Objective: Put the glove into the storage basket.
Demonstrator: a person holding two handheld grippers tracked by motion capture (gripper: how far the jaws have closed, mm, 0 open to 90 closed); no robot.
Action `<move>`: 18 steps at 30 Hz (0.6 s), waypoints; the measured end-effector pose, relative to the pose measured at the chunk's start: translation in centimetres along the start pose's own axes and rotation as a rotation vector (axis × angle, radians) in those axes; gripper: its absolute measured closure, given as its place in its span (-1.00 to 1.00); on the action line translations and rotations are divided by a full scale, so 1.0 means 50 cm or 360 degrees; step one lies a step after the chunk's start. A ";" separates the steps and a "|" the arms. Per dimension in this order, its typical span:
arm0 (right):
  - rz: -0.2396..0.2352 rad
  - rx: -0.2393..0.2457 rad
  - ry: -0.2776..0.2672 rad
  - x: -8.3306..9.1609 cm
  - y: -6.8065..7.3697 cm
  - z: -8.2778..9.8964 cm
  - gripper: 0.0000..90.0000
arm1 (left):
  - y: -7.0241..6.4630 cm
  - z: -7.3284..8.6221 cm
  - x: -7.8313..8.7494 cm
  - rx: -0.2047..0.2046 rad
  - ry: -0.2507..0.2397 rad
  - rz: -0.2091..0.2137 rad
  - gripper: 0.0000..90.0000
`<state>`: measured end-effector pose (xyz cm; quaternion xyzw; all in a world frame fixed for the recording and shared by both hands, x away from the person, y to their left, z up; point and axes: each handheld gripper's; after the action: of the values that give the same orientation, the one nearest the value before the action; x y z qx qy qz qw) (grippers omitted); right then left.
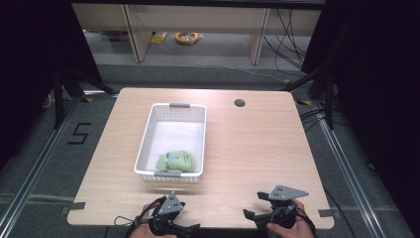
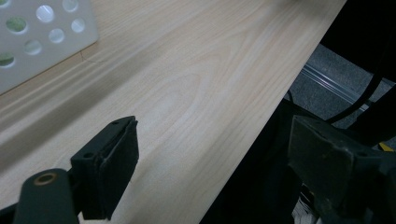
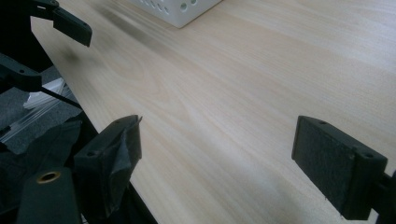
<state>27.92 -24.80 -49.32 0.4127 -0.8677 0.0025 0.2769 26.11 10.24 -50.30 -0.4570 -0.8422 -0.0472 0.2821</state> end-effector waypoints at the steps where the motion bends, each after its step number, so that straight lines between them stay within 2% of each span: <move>1: 0.0000 0.0000 0.0000 0.000 0.000 0.000 -0.63 | -0.001 0.003 -0.001 0.0018 0.0008 -0.0029 -0.65; 4: 0.0003 0.0013 0.0016 0.001 0.002 0.005 -0.63 | -0.004 0.007 -0.003 0.0008 -0.0003 -0.0026 -0.65; 5: -0.0007 0.0020 0.0018 -0.001 0.003 0.007 -0.63 | -0.006 0.009 -0.004 0.0032 -0.0010 -0.0026 -0.65; 7: 0.0017 0.0015 0.0041 0.001 0.007 0.008 -0.63 | -0.005 0.008 -0.003 0.0018 -0.0003 -0.0023 -0.65; 8: 0.0004 0.0066 0.0026 -0.002 0.004 0.008 -0.63 | -0.003 0.008 -0.002 0.0000 0.0007 -0.0028 -0.65; 10: 0.0000 0.0067 0.0028 -0.002 0.004 0.008 -0.63 | -0.001 0.009 -0.001 0.0005 0.0029 -0.0040 -0.65; 11: -0.0041 0.0060 0.0050 -0.003 0.004 0.008 -0.63 | -0.001 0.009 -0.003 0.0016 0.0000 -0.0030 -0.65; 13: -0.0034 0.0064 0.0052 -0.004 0.004 0.008 -0.63 | -0.002 0.010 -0.006 0.0033 -0.0013 -0.0033 -0.65; 14: -0.0015 0.0072 0.0036 -0.004 0.005 0.009 -0.63 | 0.001 0.010 -0.004 0.0018 0.0014 -0.0044 -0.65; 16: -0.0014 0.0072 0.0037 -0.004 0.005 0.009 -0.63 | 0.000 0.010 -0.005 0.0021 0.0004 -0.0034 -0.65; 18: -0.0009 0.0065 0.0031 -0.004 0.005 0.009 -0.63 | 0.005 0.008 -0.002 -0.0022 0.0037 -0.0042 -0.65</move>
<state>27.63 -24.58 -49.76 0.4208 -0.8635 0.0234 0.2770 26.17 10.46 -50.74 -0.4472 -0.8445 -0.0621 0.2882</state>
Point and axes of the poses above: each handheld gripper's, and its own axes: x roughly backward along the jaws, z roughly out of its underside, y roughly to its left, and after that the axes turned 9 degrees about -y, right-handed
